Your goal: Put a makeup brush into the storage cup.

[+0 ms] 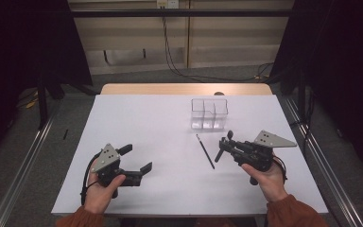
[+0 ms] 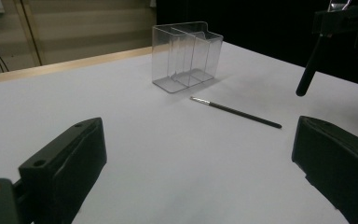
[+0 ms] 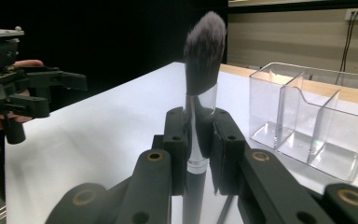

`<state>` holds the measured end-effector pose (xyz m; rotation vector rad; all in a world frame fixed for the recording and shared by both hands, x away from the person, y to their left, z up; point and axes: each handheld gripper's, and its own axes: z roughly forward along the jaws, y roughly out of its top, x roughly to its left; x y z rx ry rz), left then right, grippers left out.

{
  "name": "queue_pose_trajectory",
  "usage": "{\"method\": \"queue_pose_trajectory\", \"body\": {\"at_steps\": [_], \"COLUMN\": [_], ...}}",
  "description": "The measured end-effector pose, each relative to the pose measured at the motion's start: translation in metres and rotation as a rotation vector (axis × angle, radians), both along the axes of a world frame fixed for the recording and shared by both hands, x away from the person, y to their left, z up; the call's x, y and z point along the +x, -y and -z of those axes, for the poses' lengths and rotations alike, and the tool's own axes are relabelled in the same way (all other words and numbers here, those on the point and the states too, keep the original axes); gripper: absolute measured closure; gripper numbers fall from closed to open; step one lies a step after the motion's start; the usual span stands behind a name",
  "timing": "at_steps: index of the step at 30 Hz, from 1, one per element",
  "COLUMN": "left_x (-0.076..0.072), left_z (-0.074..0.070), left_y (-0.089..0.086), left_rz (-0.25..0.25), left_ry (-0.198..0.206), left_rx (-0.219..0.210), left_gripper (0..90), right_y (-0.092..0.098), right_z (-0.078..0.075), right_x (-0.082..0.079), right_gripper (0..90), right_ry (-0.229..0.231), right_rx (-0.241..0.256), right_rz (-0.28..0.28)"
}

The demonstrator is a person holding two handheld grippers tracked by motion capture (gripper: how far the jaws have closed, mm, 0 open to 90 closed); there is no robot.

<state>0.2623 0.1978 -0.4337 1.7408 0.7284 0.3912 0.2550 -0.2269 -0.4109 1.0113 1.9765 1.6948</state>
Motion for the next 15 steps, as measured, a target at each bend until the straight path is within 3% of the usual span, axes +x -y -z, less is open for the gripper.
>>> {"method": "queue_pose_trajectory", "body": {"at_steps": [3, 12, 15], "left_x": [-0.001, -0.010, -0.014], "left_z": [-0.002, 0.007, 0.009], "left_y": [-0.006, -0.034, -0.044], "left_rz": [-0.014, -0.071, -0.111], "left_ry": [0.009, -0.006, -0.020], "left_rx": [-0.013, 0.022, -0.018], "left_gripper": [3.2, 3.2, 2.8], "right_y": [0.002, 0.006, 0.007], "right_z": [0.000, -0.001, -0.004], "right_x": [0.000, 0.006, 0.008], "right_gripper": [78.6, 78.6, 78.6], "right_ry": [0.005, 0.006, 0.014], "right_rx": [0.000, -0.017, -0.019], "right_rz": [0.009, 0.028, 0.026]}}
